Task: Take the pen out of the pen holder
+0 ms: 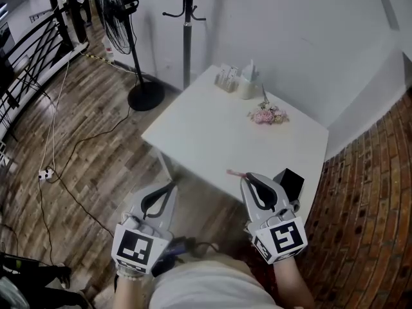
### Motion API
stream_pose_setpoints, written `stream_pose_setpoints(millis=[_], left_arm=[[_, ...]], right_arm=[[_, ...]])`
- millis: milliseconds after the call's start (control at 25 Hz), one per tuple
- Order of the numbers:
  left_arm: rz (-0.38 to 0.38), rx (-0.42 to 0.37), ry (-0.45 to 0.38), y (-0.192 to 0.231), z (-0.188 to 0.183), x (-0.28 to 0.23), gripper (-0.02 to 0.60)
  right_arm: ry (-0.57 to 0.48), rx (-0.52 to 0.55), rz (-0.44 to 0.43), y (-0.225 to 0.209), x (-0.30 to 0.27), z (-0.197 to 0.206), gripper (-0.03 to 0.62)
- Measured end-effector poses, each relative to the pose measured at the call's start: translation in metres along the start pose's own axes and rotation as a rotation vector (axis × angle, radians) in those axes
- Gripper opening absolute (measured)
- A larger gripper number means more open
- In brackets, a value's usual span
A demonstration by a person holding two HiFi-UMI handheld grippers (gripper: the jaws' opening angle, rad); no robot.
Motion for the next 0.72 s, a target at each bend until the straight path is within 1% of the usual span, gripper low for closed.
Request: stream_pose_setpoints(millis=[160, 400, 560, 720], left_arm=[[0.000, 0.023, 0.012, -0.004, 0.002, -0.002, -0.005], [0.011, 0.023, 0.020, -0.008, 0.003, -0.003, -0.003], [0.018, 0.000, 0.018, -0.011, 0.004, -0.004, -0.004], [0.014, 0.023, 0.027, -0.012, 0.004, -0.005, -0.005]], right_arm=[[0.003, 0.001, 0.003, -0.001, 0.003, 0.003, 0.034], [0.006, 0.002, 0.005, -0.001, 0.006, 0.003, 0.034], [0.008, 0.003, 0.005, -0.001, 0.009, 0.005, 0.034], [0.010, 0.006, 0.003, -0.001, 0.009, 0.005, 0.034]])
Point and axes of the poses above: the fingertips, and each gripper's own axes: x backward along the fingers, y to its left, z out of its underside, the point moved 9 cm from there along x, backward along the fingers, and after that the axes turned 11 degrees about x, right-handed, at the moved point
